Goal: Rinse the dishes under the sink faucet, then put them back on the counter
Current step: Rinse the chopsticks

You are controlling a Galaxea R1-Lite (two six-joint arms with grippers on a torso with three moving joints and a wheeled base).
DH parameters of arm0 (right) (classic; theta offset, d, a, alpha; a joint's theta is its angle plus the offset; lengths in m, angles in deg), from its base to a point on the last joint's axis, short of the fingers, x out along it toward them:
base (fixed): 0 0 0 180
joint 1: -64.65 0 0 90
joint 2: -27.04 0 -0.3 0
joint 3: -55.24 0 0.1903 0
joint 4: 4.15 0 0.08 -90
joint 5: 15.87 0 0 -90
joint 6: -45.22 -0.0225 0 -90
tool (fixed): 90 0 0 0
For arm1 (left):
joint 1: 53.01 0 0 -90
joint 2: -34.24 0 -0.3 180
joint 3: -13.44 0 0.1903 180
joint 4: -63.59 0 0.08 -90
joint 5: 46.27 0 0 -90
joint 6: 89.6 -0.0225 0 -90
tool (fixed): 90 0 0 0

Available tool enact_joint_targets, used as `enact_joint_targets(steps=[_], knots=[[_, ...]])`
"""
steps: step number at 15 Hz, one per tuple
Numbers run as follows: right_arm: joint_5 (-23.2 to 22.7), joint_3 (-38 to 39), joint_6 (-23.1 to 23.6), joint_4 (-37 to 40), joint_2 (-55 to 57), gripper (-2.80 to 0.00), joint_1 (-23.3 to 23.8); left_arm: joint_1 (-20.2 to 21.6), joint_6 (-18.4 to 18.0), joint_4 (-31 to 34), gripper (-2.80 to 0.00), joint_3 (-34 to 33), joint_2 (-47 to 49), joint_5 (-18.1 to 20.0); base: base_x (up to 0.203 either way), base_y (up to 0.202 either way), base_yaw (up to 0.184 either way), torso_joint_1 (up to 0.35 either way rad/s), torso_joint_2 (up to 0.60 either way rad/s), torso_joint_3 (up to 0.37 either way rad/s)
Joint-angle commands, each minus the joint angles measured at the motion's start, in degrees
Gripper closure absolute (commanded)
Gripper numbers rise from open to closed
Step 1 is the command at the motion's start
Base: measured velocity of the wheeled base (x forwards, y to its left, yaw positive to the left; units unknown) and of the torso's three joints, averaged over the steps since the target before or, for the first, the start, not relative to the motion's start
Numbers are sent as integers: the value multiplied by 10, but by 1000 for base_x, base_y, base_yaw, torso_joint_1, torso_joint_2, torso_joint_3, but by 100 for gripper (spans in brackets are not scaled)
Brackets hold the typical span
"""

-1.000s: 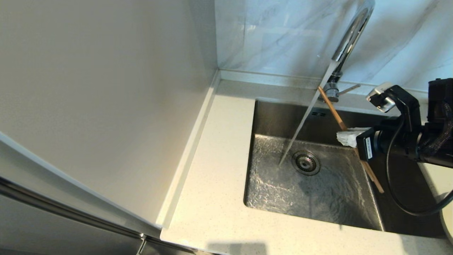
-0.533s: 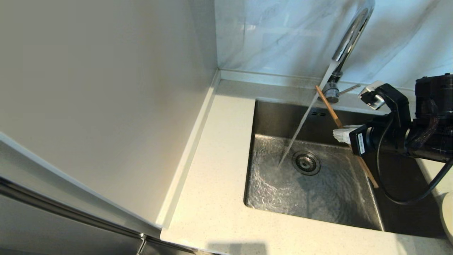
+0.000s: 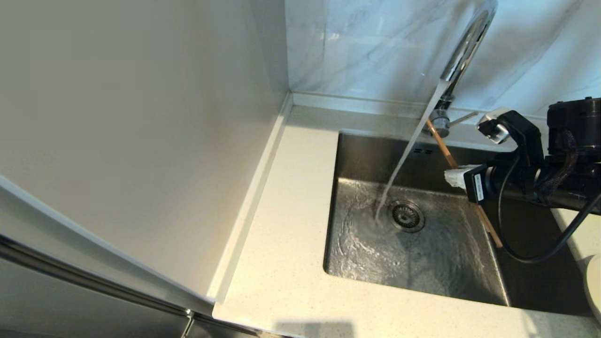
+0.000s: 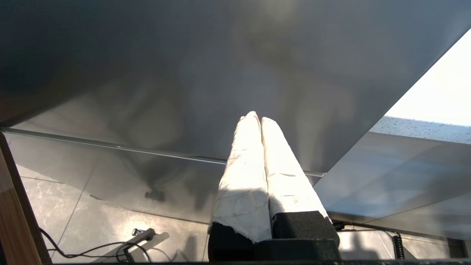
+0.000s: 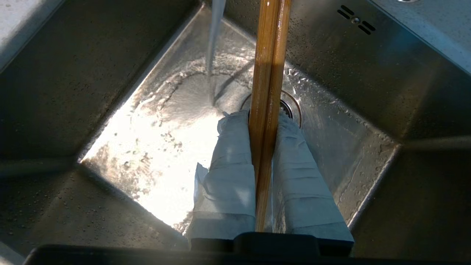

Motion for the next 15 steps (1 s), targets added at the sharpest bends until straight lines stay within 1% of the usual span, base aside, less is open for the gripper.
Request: enact_joint_targets(steps=[1, 5, 7, 8, 11, 12, 13, 15], knots=[[-1, 0, 1, -1, -4, 0, 1, 0, 0, 0, 0, 0, 0, 0, 0, 0, 0, 0, 0, 0], [-1, 11, 2, 2, -21, 0, 4, 0, 0, 0, 0, 0, 0, 0, 0, 0, 0, 0, 0, 0], [-14, 36, 12, -4, -43, 0, 7, 0, 0, 0, 0, 0, 0, 0, 0, 0, 0, 0, 0, 0], [-53, 43, 28, -9, -54, 0, 7, 0, 0, 0, 0, 0, 0, 0, 0, 0, 0, 0, 0, 0], [-202, 56, 96, -51, -73, 0, -1, 0, 0, 0, 0, 0, 0, 0, 0, 0, 0, 0, 0, 0], [-232, 53, 112, -68, -74, 0, -17, 0, 0, 0, 0, 0, 0, 0, 0, 0, 0, 0, 0, 0], [-240, 47, 119, -79, -74, 0, -34, 0, 0, 0, 0, 0, 0, 0, 0, 0, 0, 0, 0, 0], [-242, 32, 121, -84, -68, 0, -61, 0, 0, 0, 0, 0, 0, 0, 0, 0, 0, 0, 0, 0]])
